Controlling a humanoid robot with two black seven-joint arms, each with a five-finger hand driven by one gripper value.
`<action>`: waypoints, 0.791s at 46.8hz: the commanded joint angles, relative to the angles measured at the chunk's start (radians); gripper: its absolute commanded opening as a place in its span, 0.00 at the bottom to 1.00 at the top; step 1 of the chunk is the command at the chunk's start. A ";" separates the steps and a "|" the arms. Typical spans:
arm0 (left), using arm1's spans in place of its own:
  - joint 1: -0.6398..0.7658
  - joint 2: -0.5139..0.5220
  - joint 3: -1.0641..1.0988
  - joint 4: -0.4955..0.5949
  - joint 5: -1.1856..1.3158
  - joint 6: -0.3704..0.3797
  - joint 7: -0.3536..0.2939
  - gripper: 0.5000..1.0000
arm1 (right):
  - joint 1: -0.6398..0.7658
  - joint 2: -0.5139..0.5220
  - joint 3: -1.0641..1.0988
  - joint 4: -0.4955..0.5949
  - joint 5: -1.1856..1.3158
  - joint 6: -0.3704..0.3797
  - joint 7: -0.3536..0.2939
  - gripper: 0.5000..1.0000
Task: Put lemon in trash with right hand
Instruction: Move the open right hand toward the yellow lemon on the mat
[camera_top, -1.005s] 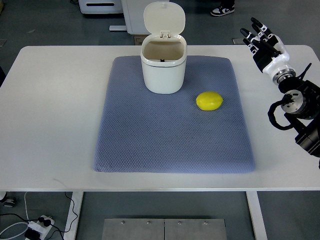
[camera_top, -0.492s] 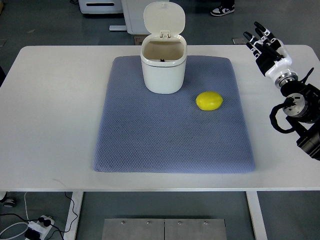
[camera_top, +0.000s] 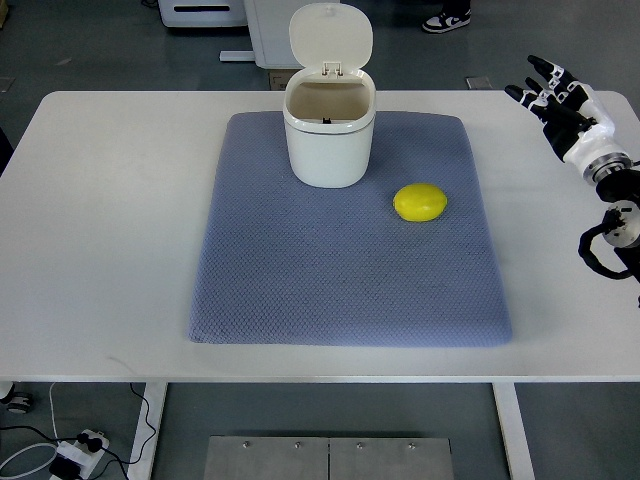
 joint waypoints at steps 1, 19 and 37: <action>0.000 0.000 0.000 0.000 0.000 0.000 0.000 1.00 | -0.013 -0.031 -0.007 0.040 -0.039 -0.002 0.016 1.00; 0.000 0.000 0.000 0.000 0.000 0.000 0.000 1.00 | -0.091 -0.189 -0.159 0.324 -0.210 -0.094 0.162 1.00; 0.000 0.000 0.000 0.000 0.000 0.000 0.000 1.00 | -0.096 -0.180 -0.375 0.381 -0.348 -0.329 0.201 1.00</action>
